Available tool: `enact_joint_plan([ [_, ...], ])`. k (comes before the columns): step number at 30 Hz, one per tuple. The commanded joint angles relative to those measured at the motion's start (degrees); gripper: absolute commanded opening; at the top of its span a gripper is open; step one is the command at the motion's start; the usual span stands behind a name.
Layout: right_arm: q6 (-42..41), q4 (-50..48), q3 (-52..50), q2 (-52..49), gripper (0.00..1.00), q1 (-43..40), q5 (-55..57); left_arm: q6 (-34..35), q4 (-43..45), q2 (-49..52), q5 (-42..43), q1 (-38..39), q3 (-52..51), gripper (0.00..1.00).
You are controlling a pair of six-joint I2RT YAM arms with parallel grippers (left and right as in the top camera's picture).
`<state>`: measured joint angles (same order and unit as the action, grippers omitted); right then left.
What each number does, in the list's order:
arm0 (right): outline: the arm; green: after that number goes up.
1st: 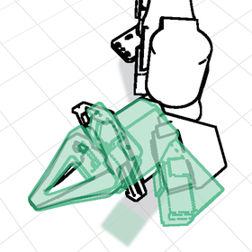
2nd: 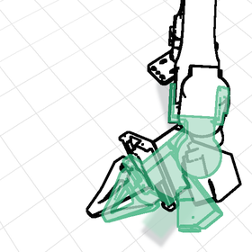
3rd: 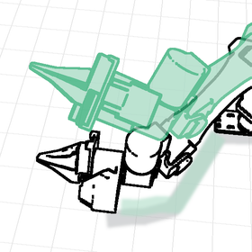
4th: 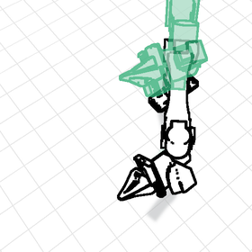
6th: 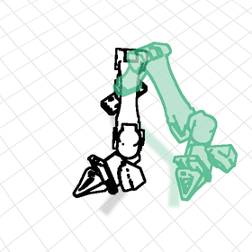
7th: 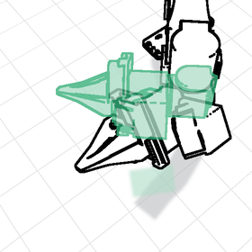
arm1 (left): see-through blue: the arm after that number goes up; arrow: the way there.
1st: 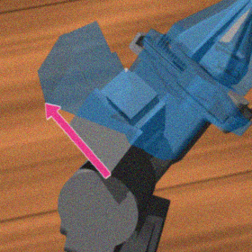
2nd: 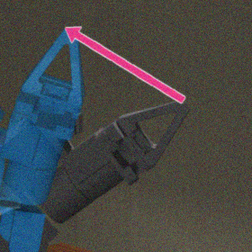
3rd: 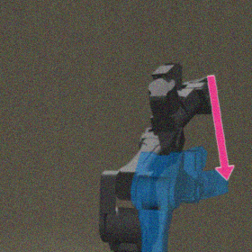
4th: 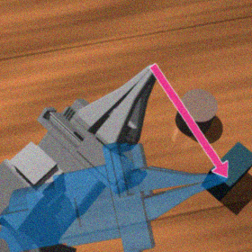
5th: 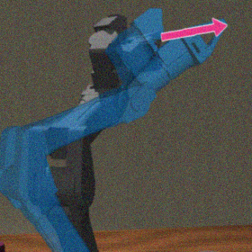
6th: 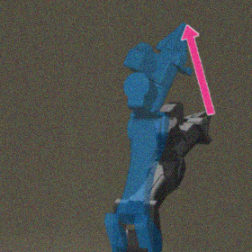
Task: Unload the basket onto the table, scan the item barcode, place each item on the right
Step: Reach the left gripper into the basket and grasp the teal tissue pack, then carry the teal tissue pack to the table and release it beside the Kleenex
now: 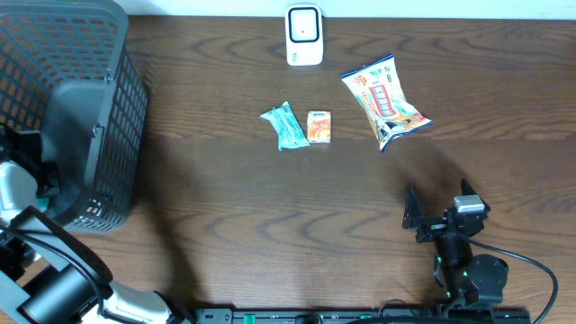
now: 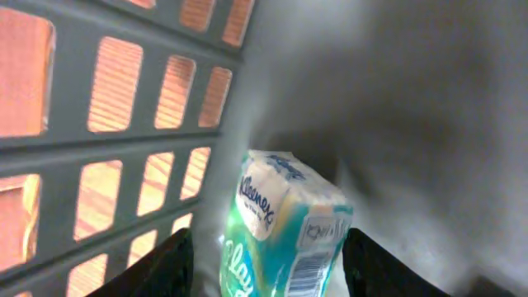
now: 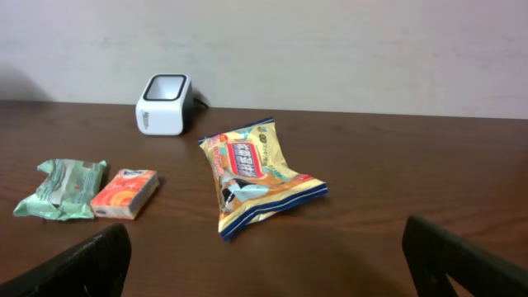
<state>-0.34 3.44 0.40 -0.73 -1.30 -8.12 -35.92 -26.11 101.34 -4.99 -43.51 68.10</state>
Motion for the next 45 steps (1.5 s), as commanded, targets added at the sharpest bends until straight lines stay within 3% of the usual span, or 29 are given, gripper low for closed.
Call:
enact_joint_plan([
  [1,0.6,0.2,-0.1,0.2,0.99,0.4,0.0,0.9,-0.7,-1.0,3.0,-0.2,-0.8,0.57],
  [13,0.6,0.2,-0.1,0.2,0.99,0.4,0.0,0.9,0.8,3.5,3.0,-0.9,-2.2,0.57],
  [21,0.6,0.2,-0.1,0.2,0.99,0.4,0.0,3.5,0.7,3.8,7.5,-0.9,-2.2,0.62],
  [26,0.6,0.2,-0.1,0.2,0.99,0.4,0.0,3.7,0.4,3.7,7.5,-0.9,-2.2,0.26],
  [29,0.6,0.2,-0.1,0.2,0.99,0.4,0.0,5.7,0.7,1.9,7.6,-0.9,-1.6,0.19],
  [31,0.6,0.2,-0.1,0.2,0.99,0.4,0.0,9.4,1.4,-0.3,7.6,-0.9,-0.5,0.08],
  [34,0.6,0.2,-0.1,0.2,0.99,0.4,0.0,17.8,3.3,-5.7,9.6,-0.8,2.3,0.08],
  [38,0.6,0.2,-0.1,0.2,0.99,0.4,0.0,26.6,8.7,-14.7,22.0,-0.8,4.4,0.08],
  [40,0.6,0.2,-0.1,0.2,0.99,0.4,0.0,35.9,15.1,-21.8,30.4,-0.8,4.5,0.08],
  [45,0.6,0.2,-0.1,0.2,0.99,0.4,0.0,52.9,26.6,-31.7,37.5,3.2,4.5,0.08],
])
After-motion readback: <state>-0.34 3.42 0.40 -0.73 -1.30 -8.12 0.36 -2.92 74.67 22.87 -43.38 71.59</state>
